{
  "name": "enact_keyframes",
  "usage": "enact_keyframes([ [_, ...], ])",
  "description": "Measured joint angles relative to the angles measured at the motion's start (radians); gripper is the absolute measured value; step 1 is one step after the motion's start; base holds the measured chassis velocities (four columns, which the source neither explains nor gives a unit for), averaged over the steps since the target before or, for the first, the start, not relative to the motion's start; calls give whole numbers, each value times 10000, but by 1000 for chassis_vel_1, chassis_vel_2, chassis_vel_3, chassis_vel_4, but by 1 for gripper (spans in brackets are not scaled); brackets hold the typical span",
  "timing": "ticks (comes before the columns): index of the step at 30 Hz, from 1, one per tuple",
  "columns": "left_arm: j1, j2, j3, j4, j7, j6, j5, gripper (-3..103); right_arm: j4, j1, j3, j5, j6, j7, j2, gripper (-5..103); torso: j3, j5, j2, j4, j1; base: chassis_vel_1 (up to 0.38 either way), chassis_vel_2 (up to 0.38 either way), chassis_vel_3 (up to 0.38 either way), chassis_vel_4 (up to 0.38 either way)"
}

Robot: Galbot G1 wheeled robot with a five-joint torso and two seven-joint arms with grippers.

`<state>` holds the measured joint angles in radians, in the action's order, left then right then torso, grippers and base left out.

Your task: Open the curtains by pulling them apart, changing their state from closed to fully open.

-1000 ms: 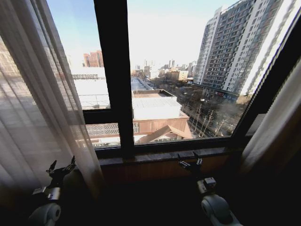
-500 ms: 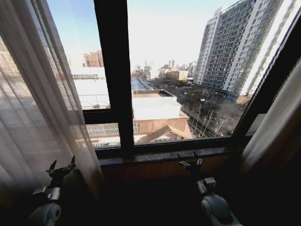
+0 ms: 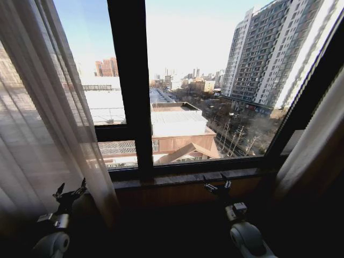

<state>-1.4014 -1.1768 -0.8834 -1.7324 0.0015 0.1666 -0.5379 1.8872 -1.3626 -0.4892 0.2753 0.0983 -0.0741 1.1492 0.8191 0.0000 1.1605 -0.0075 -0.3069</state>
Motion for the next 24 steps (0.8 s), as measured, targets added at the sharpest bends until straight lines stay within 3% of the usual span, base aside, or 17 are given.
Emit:
enact_keyframes([
  [16,88,30,96,-2,-57,-81,5,100,0,-1,0,1,0,0,0,100,0,-1,0,3,0,0,0,0,0],
  [18,266,104,302,-50,-183,-315,32,100,0,0,1,0,0,0,0,100,1,-1,0,9,0,0,0,0,0],
  [22,1436,570,1552,-430,-920,-1719,244,100,0,0,1,0,0,0,0,100,0,-1,0,-6,0,0,0,0,0],
  [23,1436,570,1552,-430,-920,-1719,244,100,0,0,1,0,0,0,0,100,0,-1,0,-6,0,0,0,0,0],
  [24,1734,694,1876,-525,-1117,-2089,298,100,0,0,0,0,0,0,0,100,1,0,0,-6,-1,0,0,0,0],
])
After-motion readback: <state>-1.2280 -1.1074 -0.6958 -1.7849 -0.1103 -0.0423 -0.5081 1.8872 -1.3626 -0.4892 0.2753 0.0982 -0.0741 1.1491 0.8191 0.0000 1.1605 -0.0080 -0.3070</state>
